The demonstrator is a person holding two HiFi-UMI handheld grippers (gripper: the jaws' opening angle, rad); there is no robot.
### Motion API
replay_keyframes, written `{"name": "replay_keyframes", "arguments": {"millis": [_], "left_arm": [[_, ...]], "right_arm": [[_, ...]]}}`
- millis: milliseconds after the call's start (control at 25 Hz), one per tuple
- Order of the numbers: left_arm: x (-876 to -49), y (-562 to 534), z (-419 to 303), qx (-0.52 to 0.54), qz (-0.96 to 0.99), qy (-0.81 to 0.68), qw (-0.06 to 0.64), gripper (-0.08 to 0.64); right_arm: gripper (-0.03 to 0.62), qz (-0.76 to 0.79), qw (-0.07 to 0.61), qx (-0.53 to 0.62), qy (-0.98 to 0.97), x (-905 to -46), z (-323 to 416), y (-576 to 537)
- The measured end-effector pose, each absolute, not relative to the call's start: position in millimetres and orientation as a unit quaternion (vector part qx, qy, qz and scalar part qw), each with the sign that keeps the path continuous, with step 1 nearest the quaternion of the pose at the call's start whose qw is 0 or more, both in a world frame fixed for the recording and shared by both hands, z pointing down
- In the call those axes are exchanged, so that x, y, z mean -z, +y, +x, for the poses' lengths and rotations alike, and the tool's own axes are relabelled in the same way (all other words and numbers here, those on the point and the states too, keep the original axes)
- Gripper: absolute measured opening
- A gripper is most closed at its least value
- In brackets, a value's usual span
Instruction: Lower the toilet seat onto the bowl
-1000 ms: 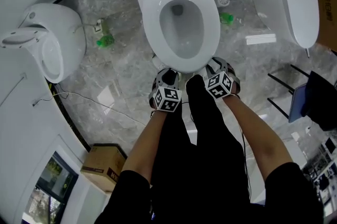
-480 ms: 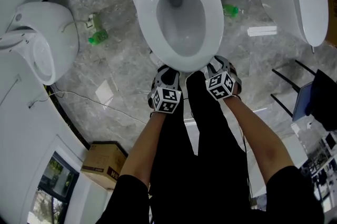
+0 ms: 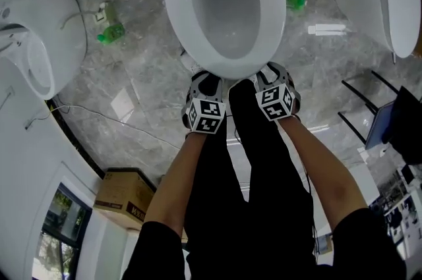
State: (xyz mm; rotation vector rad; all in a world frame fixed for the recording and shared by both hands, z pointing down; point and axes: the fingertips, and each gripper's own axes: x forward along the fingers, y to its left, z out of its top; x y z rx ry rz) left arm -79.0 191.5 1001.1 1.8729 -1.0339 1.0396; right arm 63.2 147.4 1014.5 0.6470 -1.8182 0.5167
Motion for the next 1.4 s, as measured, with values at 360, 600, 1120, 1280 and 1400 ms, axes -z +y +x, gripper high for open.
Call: {"name": "replay_keyframes", "arguments": {"millis": [360,600,1120,1280,1400], "left_arm": [[-1023,195,-80,-0.407,0.723,-0.413,0.376,0.115],[-1031,194,-79,-0.383,0.741,-0.403,0.377,0.114],[-866,139,-54,-0.211,0.754,-0.466,0.412,0.097],[-772,126,-53,-0.147,0.769,-0.479,0.397,0.033],[-708,127,-55,-0.131,0.771,-0.487,0.390,0.018]], "right_arm": [[0.150,0.276,0.536,-0.236,-0.762,-1034,62,152],[0.146,0.299,0.514,-0.254,-0.763,-1039,62,154],[0.130,0.301,0.473,-0.282,-0.779,-917,90,147],[0.084,0.328,0.397,-0.309,-0.800,-819,80,125],[0.080,0.342,0.341,-0.312,-0.818,-747,73,115]]}}
